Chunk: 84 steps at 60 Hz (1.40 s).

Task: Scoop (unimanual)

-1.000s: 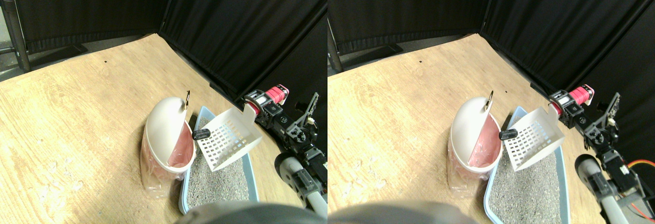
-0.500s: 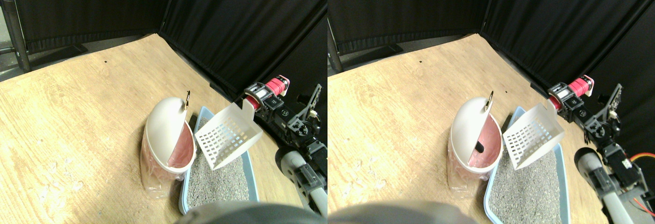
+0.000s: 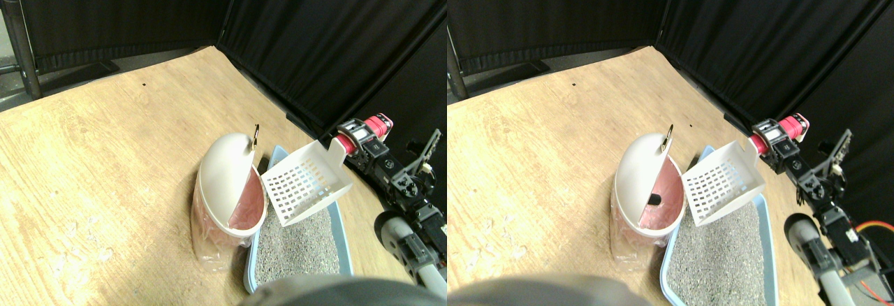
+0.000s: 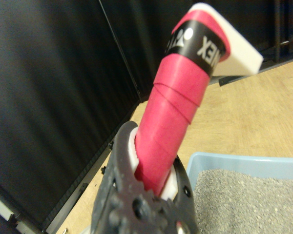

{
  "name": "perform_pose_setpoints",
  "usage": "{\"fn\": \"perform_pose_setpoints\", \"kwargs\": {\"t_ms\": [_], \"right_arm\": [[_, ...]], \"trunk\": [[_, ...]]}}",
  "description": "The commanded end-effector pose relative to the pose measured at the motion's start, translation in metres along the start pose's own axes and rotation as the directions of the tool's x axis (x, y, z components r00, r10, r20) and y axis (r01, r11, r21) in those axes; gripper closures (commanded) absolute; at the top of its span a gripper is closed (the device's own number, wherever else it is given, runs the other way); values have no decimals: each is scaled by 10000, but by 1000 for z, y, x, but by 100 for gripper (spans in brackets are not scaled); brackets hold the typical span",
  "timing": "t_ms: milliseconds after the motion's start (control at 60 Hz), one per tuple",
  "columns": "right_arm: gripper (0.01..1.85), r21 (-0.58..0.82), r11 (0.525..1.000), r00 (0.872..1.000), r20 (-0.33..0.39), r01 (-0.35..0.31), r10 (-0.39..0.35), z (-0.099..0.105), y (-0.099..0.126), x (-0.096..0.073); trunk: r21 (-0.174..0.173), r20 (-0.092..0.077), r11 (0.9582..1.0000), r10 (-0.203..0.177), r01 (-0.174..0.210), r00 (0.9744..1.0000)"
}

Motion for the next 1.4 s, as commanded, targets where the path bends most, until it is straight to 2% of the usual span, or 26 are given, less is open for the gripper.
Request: {"fn": "perform_pose_setpoints", "kwargs": {"t_ms": [17,183,317,367,400,433,450,483,533,600,633,733,750,800,850,883,950,967,1000,1050,1067,1083,1150,1217,1267,1400], "right_arm": [[180,718,9962,9980,349,498,-524,-7,-9,-5],[180,1712,9764,9907,113,1317,-1356,-25,-25,-20],[178,2277,9561,9813,120,1844,-1921,-44,-37,-35],[178,2512,9404,9715,16,2292,-2372,-53,-41,-42],[178,2969,9102,9552,-255,2887,-2947,-60,-43,-48],[178,3059,9036,9516,-290,2999,-3060,-62,-44,-50],[180,3469,8815,9425,-234,3203,-3333,-70,-46,-57],[180,3548,8759,9399,-260,3271,-3405,-72,-46,-58],[180,3724,8520,9239,-428,3679,-3803,-84,-48,-68],[180,3800,8460,9206,-414,3739,-3882,-95,-49,-75],[180,3855,8348,9125,-516,3931,-4059,-103,-49,-80],[180,4033,8173,9033,-610,4116,-4247,-114,-49,-87],[180,4188,7889,8860,-974,4497,-4533,-120,-50,-92],[180,4185,7891,8854,-924,4496,-4555,-125,-50,-95],[180,4144,7916,8857,-894,4490,-4555,-132,-52,-100],[180,4188,7835,8805,-972,4591,-4640,-136,-53,-104],[180,4235,7765,8760,-1003,4667,-4718,-138,-55,-107],[180,4332,7642,8689,-1054,4779,-4836,-141,-57,-110],[180,4332,7635,8679,-1030,4790,-4860,-142,-58,-111],[180,4419,7431,8540,-1200,5026,-5063,-144,-61,-113],[180,4419,7431,8540,-1200,5026,-5063,-144,-61,-113],[180,4475,7287,8449,-1365,5183,-5172,-145,-62,-114],[180,4572,7183,8400,-1402,5244,-5241,-151,-64,-116],[180,4630,7139,8398,-1467,5253,-5227,-157,-65,-116],[180,4729,6966,8310,-1662,5396,-5309,-162,-65,-118],[180,4820,6953,8353,-1692,5331,-5232,-174,-62,-119]], "trunk": [[-179,101,9997,-144,146,9998],[220,39,9979,-608,607,9981],[606,-68,9931,-1006,1009,9949],[740,-112,9904,-1163,1168,9932],[822,-148,9886,-1257,1265,9920],[915,-180,9864,-1356,1366,9906],[969,-205,9850,-1414,1427,9897],[1027,-229,9835,-1471,1487,9889],[1184,-291,9792,-1623,1646,9863],[1340,-340,9739,-1803,1833,9830],[1464,-389,9693,-1938,1974,9803],[1702,-450,9592,-2211,2256,9742],[1765,-478,9564,-2278,2327,9725],[1912,-543,9493,-2434,2494,9684],[2014,-569,9443,-2542,2605,9655],[2103,-603,9390,-2656,2723,9622],[2207,-627,9330,-2772,2842,9588],[2247,-639,9307,-2816,2887,9574],[2297,-677,9271,-2884,2962,9551],[2370,-721,9226,-2956,3042,9526],[2384,-729,9220,-2963,3051,9523],[2390,-726,9215,-2974,3061,9520],[2471,-787,9157,-3071,3170,9484],[2509,-804,9137,-3096,3198,9475],[2545,-833,9116,-3119,3228,9465],[2578,-831,9126,-3062,3173,9483]]}}
